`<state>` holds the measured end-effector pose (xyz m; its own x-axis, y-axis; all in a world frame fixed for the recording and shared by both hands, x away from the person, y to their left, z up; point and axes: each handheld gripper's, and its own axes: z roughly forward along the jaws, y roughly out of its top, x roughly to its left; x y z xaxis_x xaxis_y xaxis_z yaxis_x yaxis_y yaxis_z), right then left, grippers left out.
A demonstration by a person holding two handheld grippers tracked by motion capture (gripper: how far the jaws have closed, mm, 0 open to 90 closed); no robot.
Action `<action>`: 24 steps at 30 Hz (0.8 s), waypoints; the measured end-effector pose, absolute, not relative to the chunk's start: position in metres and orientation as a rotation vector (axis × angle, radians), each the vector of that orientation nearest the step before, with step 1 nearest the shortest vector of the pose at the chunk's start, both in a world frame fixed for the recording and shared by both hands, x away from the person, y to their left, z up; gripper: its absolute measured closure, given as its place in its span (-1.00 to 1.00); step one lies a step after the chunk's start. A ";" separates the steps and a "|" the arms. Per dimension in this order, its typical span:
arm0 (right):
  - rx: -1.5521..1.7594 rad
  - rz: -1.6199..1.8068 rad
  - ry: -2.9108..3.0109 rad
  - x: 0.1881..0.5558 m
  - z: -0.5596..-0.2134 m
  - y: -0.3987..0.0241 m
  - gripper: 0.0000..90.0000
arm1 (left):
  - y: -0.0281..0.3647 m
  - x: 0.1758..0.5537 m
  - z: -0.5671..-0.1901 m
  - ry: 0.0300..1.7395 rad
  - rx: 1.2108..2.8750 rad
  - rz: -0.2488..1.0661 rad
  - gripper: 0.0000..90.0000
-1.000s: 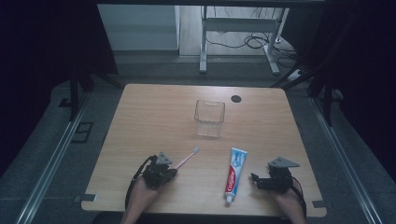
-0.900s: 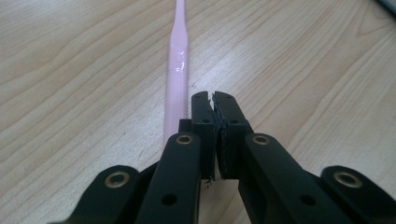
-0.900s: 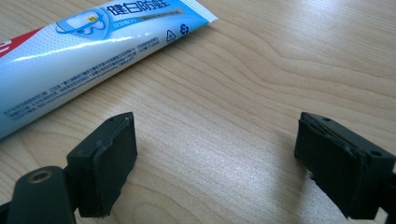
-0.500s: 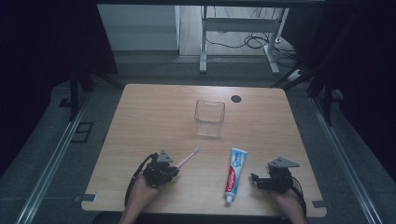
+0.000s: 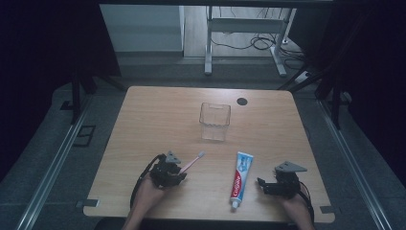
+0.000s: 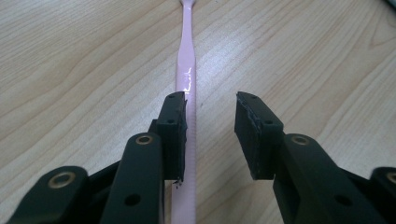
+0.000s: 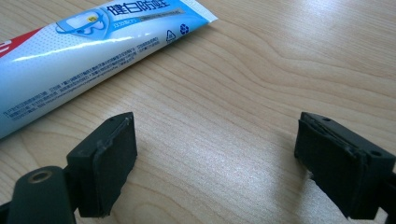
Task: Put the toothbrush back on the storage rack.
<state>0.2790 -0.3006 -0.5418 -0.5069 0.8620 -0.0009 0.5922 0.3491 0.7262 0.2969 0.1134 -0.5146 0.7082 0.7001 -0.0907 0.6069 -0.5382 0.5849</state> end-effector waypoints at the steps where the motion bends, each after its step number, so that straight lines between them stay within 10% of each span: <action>1: 1.277 0.960 2.233 0.279 -0.542 -0.301 -0.72 | 0.112 0.298 -0.515 1.003 2.316 0.199 0.37; 24: 1.279 0.960 2.233 0.279 -0.542 -0.301 -0.72 | 0.092 0.328 -0.515 1.029 2.452 0.185 0.44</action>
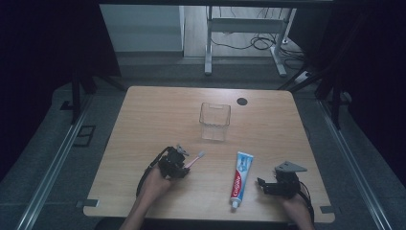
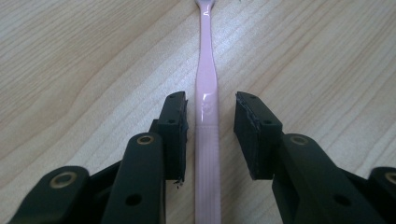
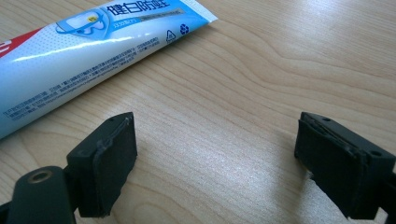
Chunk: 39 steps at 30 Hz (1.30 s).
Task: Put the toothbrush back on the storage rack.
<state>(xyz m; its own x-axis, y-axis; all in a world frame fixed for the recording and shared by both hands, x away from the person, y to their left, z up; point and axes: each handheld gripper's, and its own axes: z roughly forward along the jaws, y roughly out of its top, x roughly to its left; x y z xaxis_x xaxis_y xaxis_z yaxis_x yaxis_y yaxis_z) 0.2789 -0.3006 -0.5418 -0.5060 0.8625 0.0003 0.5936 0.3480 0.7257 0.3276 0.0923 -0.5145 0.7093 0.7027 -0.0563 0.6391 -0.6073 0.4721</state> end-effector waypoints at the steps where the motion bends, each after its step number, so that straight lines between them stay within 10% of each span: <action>1: 1.279 0.960 2.233 0.279 -0.542 -0.301 -0.72 | 0.091 0.329 -0.514 1.030 2.456 0.182 0.45; 31: 1.282 0.960 2.232 0.279 -0.542 -0.301 -0.72 | 0.066 0.362 -0.501 1.081 2.728 0.012 0.42; 39: 1.281 0.961 2.231 0.279 -0.542 -0.300 -0.72 | 0.063 0.368 -0.500 1.128 2.774 0.006 0.73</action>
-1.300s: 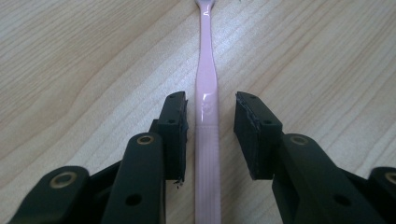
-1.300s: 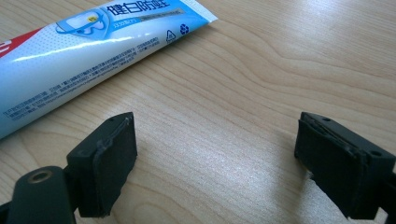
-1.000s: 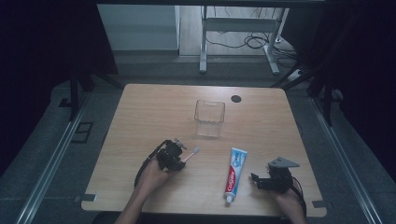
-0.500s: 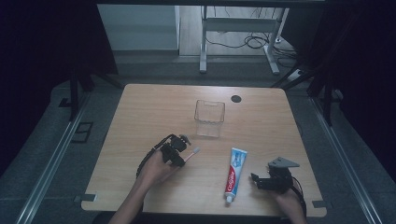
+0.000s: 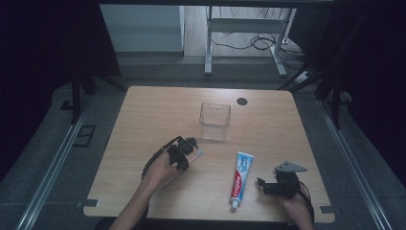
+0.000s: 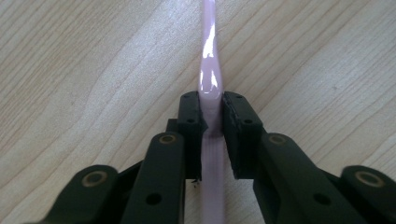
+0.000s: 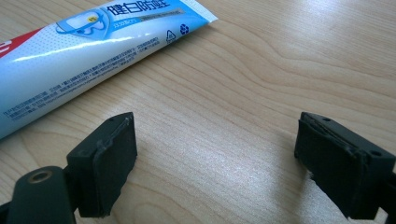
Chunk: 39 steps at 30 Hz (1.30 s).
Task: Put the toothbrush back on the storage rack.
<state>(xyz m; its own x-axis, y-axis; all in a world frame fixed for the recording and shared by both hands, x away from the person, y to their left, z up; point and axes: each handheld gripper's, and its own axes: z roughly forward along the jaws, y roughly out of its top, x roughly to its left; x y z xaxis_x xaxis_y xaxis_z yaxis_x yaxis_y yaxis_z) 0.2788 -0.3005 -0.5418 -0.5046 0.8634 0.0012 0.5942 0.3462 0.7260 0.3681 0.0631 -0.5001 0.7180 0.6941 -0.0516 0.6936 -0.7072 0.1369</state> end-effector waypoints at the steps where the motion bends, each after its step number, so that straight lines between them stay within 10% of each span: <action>1: 1.281 0.961 2.231 0.279 -0.542 -0.300 -0.72 | 0.063 0.368 -0.500 1.130 2.773 0.004 0.75; 39: 1.280 0.961 2.231 0.279 -0.542 -0.301 -0.72 | 0.067 0.367 -0.434 0.954 2.477 0.184 0.75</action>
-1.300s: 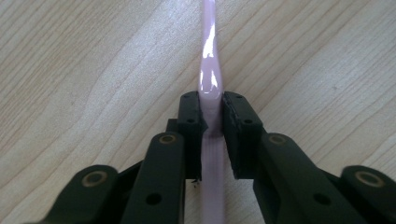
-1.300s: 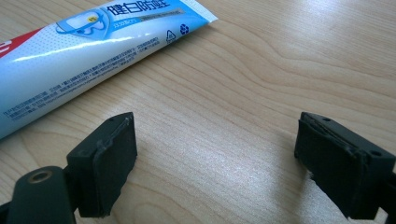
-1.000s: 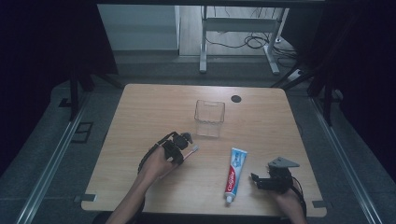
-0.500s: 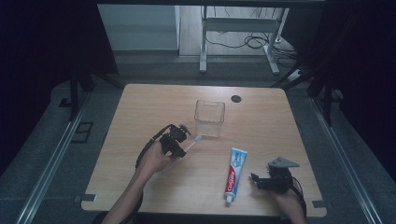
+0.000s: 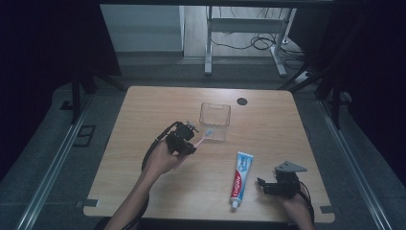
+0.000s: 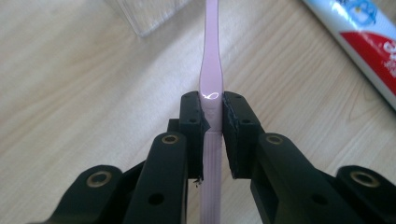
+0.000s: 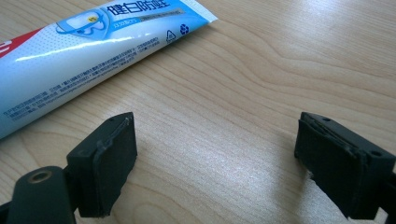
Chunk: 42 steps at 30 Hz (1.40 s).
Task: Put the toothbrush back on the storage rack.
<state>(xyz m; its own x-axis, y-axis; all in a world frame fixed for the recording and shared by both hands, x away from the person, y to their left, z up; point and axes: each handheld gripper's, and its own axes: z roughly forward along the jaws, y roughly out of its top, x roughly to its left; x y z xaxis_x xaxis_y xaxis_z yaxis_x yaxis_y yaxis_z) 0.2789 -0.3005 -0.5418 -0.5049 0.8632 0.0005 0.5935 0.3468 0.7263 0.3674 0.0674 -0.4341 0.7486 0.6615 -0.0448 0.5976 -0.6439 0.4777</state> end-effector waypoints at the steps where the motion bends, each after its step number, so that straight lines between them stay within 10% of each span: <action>1: 1.280 0.961 2.231 0.279 -0.542 -0.301 -0.72 | 0.068 0.367 -0.432 0.953 2.467 0.193 0.75; 42: 1.281 0.962 2.231 0.279 -0.542 -0.300 -0.72 | 0.061 0.388 -0.379 0.868 2.236 0.345 0.75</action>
<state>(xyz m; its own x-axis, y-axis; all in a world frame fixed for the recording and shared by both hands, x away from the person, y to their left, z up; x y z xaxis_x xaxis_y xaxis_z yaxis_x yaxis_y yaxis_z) 0.2789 -0.3005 -0.5418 -0.5047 0.8633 0.0012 0.5937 0.3460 0.7265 0.3880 0.0613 -0.3787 0.7394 0.6733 -0.0056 0.4858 -0.5277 0.6968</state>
